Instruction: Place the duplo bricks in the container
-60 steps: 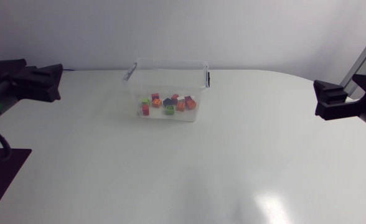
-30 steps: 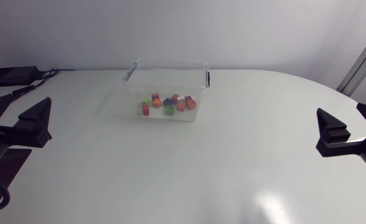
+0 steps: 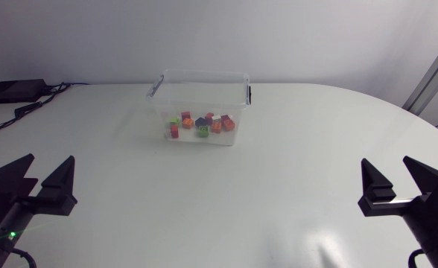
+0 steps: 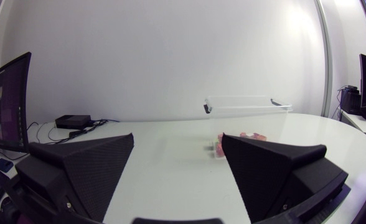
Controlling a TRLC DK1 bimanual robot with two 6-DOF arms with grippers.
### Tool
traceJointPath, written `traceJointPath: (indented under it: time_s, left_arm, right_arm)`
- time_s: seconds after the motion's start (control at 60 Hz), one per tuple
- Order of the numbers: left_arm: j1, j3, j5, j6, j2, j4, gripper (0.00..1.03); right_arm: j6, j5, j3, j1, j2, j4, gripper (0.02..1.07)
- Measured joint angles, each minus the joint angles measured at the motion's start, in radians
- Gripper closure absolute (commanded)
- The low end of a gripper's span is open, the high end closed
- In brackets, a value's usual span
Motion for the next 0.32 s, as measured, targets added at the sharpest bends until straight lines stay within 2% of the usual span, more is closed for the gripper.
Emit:
traceJointPath:
  time_s: [0.317]
  left_arm:
    - [0.006, -0.068, 0.007, -0.018, -0.071, -0.009, 0.05]
  right_arm:
    - [0.031, -0.018, -0.064, -0.005, -0.058, 0.013, 0.06]
